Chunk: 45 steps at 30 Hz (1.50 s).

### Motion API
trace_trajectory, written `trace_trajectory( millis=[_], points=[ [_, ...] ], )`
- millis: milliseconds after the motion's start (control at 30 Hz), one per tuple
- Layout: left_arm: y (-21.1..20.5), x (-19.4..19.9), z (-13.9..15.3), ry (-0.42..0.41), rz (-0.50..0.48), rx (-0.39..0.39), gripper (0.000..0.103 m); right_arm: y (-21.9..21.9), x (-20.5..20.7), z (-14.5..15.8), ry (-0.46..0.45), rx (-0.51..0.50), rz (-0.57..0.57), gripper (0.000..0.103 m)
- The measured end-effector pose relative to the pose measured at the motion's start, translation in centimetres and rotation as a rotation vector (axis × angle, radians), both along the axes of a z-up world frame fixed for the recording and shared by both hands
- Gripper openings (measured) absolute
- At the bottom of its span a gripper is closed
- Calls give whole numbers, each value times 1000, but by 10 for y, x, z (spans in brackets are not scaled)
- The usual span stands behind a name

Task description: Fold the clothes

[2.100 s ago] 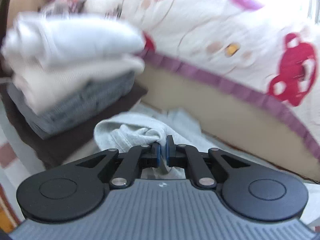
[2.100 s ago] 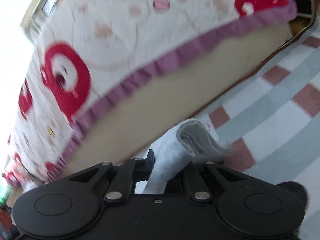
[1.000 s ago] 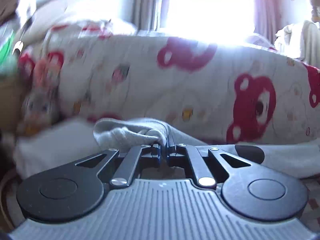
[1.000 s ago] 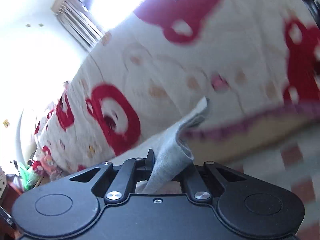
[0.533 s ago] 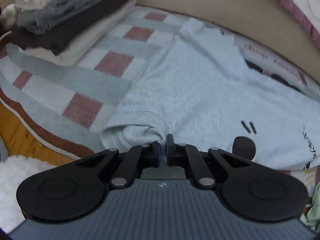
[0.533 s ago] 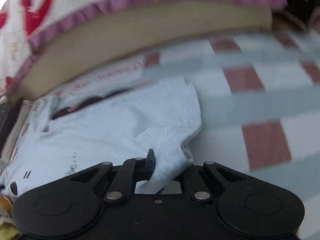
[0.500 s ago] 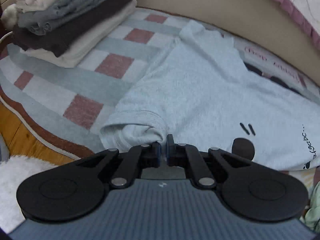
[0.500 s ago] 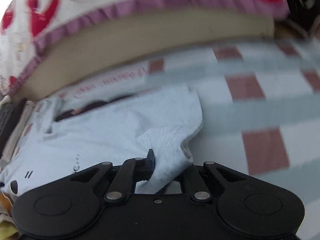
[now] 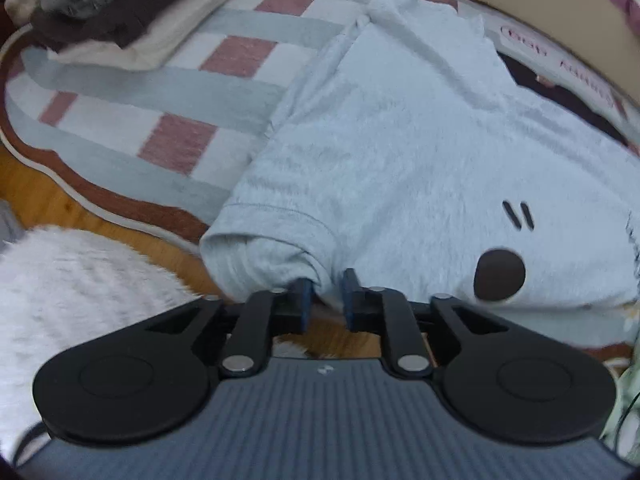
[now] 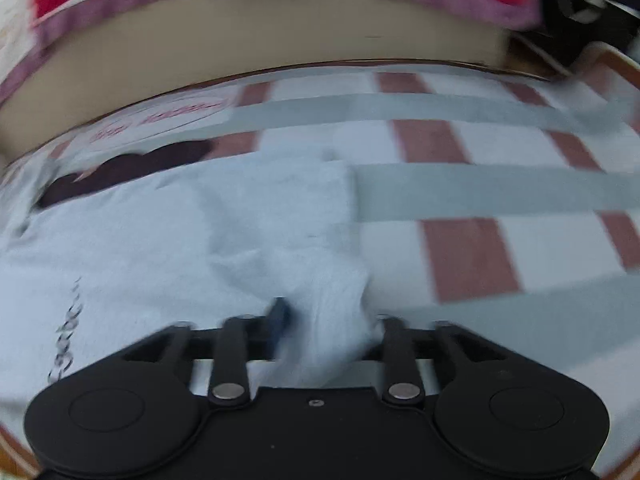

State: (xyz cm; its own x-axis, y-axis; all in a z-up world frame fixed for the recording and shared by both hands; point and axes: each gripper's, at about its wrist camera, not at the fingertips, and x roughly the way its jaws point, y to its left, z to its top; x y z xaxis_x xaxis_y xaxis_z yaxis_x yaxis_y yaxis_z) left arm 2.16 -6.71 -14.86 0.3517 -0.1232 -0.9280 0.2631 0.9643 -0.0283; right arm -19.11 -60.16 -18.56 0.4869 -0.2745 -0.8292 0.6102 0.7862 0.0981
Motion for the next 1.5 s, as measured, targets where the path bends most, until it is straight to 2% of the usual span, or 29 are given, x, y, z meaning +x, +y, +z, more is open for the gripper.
trace_trajectory(
  millis=[67, 133, 267, 367, 467, 567, 667, 800, 933, 1100, 1200, 1333, 1367, 1467, 1500],
  points=[
    [1, -5, 9, -18, -13, 29, 27, 0, -2, 11, 42, -29, -37, 51],
    [2, -11, 23, -61, -14, 37, 47, 7, -1, 28, 70, -67, -34, 52],
    [-7, -19, 49, -136, -60, 60, 57, 42, 2, 78, 15, -119, 88, 60],
    [-17, -26, 66, -173, -114, 80, 61, 66, 10, 111, -57, -97, 199, 65],
    [-24, -35, 84, -214, -141, 66, 64, 84, 17, 131, -125, -4, 335, 65],
    [-32, -47, 100, -276, -152, 36, 71, 103, 24, 144, -149, -28, 463, 66],
    [-43, -55, 107, -310, -171, 12, 72, 123, 33, 149, -130, -186, 541, 71],
    [-54, -57, 108, -332, -206, -26, 73, 145, 49, 149, -56, -235, 563, 71],
    [-51, -56, 107, -358, -207, -38, 75, 170, 51, 153, 64, -173, 496, 71],
    [-36, -55, 114, -356, -192, -77, 75, 205, 46, 167, 122, -37, 512, 70],
    [-28, -55, 121, -353, -190, -121, 76, 226, 60, 193, 58, -31, 490, 71],
    [-19, -51, 127, -343, -201, -155, 79, 266, 73, 213, -67, -23, 549, 71],
    [-18, -49, 128, -340, -206, -160, 79, 277, 76, 211, -73, -41, 571, 71],
    [-20, -49, 123, -349, -243, -96, 80, 311, 86, 193, -2, -100, 696, 70],
    [-20, -48, 120, -346, -251, -84, 80, 314, 89, 191, -2, -104, 695, 70]
  ],
)
